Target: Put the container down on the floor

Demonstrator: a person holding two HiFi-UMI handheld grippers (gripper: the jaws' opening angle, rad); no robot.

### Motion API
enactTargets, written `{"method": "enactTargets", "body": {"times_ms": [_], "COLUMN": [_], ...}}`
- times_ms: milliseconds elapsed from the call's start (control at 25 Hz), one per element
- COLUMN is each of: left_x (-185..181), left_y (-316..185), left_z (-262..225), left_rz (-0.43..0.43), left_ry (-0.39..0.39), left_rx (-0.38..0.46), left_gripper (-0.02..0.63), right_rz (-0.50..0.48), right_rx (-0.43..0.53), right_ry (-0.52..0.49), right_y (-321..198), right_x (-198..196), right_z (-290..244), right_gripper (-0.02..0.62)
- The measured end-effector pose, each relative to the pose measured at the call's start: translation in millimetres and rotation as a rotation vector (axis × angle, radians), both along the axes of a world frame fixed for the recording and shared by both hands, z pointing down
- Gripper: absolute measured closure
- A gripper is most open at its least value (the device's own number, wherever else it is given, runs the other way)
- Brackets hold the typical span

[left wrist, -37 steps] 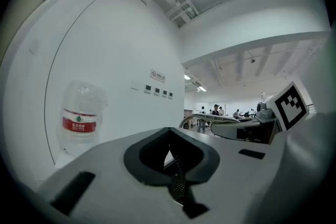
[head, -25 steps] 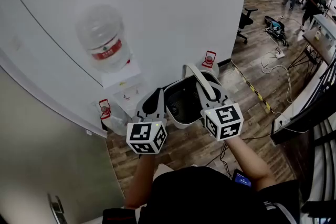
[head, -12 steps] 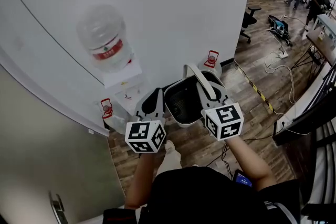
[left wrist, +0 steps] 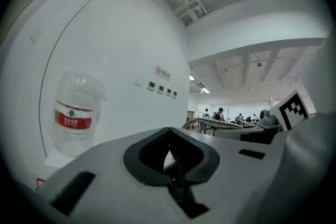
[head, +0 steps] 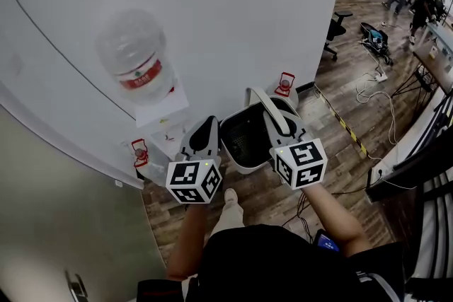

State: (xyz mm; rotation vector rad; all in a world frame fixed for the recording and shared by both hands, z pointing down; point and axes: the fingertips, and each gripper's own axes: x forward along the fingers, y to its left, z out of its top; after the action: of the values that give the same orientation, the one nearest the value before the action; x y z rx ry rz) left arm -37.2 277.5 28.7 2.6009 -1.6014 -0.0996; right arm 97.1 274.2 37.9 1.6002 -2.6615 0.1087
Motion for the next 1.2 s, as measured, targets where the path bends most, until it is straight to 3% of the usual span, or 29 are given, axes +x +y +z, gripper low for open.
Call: {"method": "enactTargets", "body": {"times_ms": [560,1000,1200], "left_x": [-29,-74,-87], "left_y": [-120,-226,-264], "left_z": [-4,-10,4], "left_rz": [0.019,0.047,0.068], "left_ry": [0.006,0.015,0.030], "left_rx": [-0.025,-0.052,-0.095], "left_gripper": [0.589,0.590,0.589], "right_rz": [0.015,0.050,0.069], "right_rx": [-0.032,-0.066,-0.093], "right_ry": [0.005,0.036,0.053], "right_y": [-118,-216,-252], "right_x": [-33,-74,-90], "right_z": [-1,-7,-2], "right_gripper": [0.566,0.566,0.566]}}
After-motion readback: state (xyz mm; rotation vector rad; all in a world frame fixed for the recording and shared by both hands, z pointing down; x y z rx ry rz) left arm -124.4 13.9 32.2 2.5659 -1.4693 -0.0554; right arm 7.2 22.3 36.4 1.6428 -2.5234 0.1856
